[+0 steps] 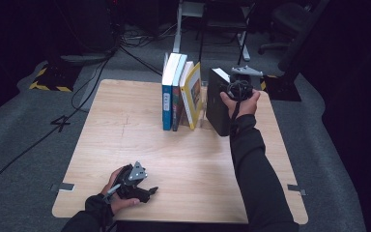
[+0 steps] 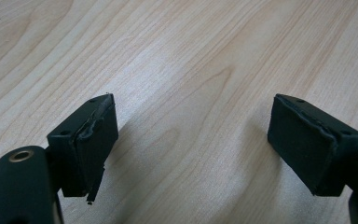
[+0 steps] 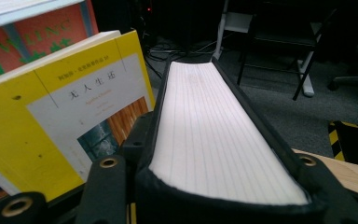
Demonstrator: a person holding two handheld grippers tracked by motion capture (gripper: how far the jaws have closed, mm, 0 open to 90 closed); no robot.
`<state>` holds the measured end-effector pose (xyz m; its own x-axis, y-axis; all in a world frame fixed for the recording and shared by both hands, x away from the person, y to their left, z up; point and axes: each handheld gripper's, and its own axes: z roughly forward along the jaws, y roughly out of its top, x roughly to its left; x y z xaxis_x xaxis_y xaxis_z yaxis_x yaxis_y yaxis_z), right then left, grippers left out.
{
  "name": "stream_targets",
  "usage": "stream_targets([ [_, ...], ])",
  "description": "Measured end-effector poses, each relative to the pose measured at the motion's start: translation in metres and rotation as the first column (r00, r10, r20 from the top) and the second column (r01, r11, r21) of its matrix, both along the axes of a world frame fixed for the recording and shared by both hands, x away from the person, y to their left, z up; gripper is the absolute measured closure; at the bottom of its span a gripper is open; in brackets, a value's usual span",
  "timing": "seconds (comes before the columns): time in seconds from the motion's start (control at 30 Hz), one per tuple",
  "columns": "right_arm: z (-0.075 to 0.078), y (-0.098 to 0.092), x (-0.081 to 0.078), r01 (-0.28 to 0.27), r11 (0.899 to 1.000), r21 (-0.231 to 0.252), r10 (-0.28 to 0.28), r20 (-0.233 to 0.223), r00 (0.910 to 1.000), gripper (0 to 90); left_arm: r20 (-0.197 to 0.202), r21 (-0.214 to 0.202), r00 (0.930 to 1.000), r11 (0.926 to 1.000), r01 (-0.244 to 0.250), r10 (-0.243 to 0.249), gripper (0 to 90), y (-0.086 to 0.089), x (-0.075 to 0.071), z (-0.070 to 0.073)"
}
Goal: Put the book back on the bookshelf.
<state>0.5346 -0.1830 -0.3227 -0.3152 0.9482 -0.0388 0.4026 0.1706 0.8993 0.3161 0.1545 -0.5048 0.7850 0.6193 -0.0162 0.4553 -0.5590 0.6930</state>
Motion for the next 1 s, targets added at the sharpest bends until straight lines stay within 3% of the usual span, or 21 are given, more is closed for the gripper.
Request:
stream_targets([
  [0.17, -0.017, -0.002, 0.000, 0.003, 1.000, 0.003, -0.003, 0.009, 1.0000, 52.7, 0.005, 0.001, 1.0000, 1.0000, 0.002, -0.002, 16.5, 0.000, 0.000, 0.000],
  [0.23, -0.019, -0.003, -0.001, 0.001, 1.000, 0.019, -0.001, 0.020, 0.9998, 52.7, 0.005, 0.002, 1.0000, 1.0000, 0.004, -0.004, 16.5, 0.000, 0.000, 0.000],
  [0.4, -0.021, -0.007, -0.011, -0.027, 1.000, -0.001, 0.027, 0.027, 0.9993, 52.0, 0.004, 0.002, 1.0000, 1.0000, 0.005, -0.005, 16.6, 0.000, 0.000, 0.000],
  [0.57, -0.025, -0.013, -0.024, -0.063, 0.998, -0.018, 0.063, 0.004, 0.9980, 51.5, 0.005, 0.002, 1.0000, 1.0000, 0.005, -0.005, 16.6, 0.000, 0.000, 0.000],
  [0.77, -0.027, -0.016, -0.045, -0.102, 0.991, -0.082, 0.100, -0.033, 0.9945, 50.8, 0.004, 0.002, 1.0000, 1.0000, 0.005, -0.005, 16.4, 0.000, 0.000, 0.000],
  [1.0, -0.029, -0.018, -0.058, -0.134, 0.986, -0.101, 0.129, -0.058, 0.9900, 50.3, 0.004, 0.004, 1.0000, 1.0000, 0.007, -0.007, 16.2, 0.000, 0.001, 0.000],
])
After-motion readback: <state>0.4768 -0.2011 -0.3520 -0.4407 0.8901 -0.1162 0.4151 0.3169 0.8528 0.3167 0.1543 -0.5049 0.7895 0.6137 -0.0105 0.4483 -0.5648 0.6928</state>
